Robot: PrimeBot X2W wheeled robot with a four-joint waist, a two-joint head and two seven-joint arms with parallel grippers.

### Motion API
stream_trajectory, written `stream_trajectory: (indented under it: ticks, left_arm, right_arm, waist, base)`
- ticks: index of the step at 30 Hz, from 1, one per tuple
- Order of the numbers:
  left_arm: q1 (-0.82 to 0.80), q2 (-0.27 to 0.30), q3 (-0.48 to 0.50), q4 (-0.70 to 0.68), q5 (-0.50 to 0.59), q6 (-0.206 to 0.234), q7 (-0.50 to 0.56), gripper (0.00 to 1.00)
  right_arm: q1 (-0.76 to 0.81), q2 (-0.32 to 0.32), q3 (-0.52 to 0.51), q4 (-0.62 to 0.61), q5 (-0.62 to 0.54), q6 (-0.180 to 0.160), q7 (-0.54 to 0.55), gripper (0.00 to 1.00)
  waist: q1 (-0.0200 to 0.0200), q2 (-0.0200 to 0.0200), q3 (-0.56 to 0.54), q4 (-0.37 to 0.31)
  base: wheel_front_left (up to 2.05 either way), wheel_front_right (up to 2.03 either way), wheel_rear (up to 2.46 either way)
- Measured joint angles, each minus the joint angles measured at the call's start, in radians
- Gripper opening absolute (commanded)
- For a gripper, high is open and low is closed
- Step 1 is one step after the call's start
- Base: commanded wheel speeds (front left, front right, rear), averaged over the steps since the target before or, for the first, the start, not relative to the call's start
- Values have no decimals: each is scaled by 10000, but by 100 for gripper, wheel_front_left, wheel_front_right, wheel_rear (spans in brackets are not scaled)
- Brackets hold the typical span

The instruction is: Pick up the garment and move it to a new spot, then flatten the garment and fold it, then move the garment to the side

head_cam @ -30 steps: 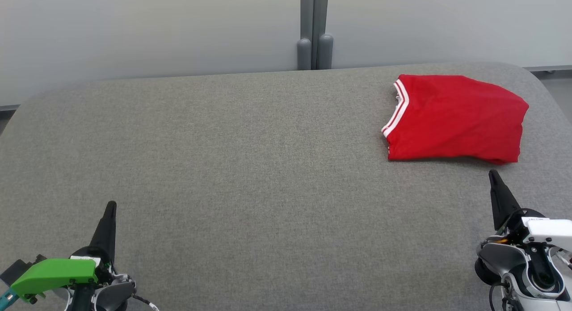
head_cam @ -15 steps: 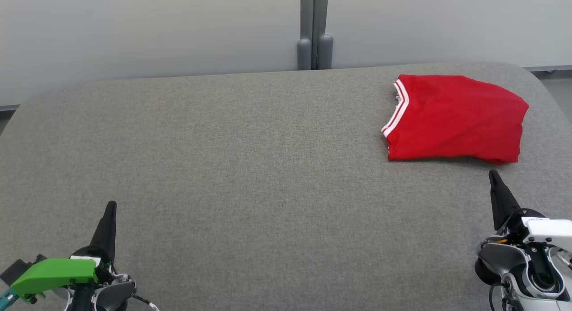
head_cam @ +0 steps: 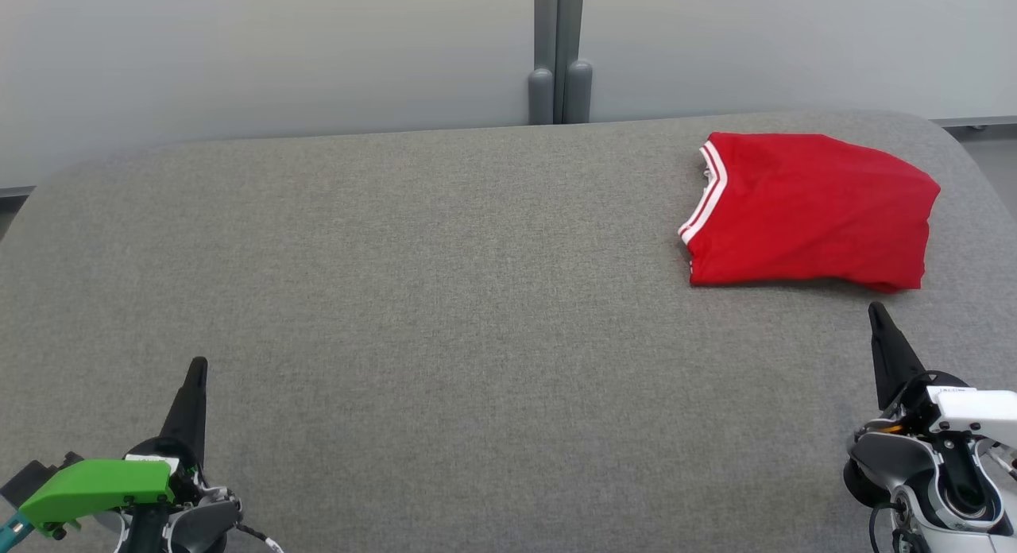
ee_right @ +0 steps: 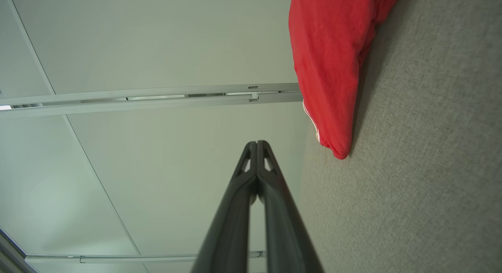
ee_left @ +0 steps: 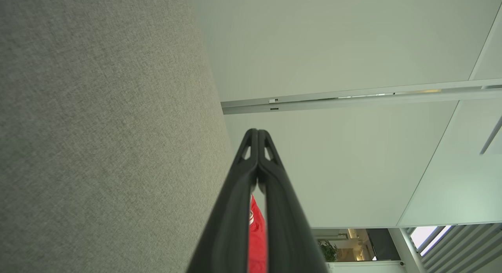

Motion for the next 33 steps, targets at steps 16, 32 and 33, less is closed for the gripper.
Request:
stream_trajectory:
  ticks: [16,32,33]
  left_arm:
    - [0,0,-2,-6,-2,0,0,0]
    - [0,-2,-6,-12,-2,0,-2,0]
    - [0,-2,-6,-12,-2,0,-2,0]
  right_arm:
    - [-1,12,-8,-2,0,0,2,0]
    - [-1,35,-12,-6,0,0,2,0]
    - [-1,35,-12,-6,0,0,2,0]
  waist:
    - [0,0,1,-1]
    - [0,0,1,-1]
    - [0,0,1,-1]
  base:
    - [0,0,0]
    - [0,0,0]
    - [0,0,0]
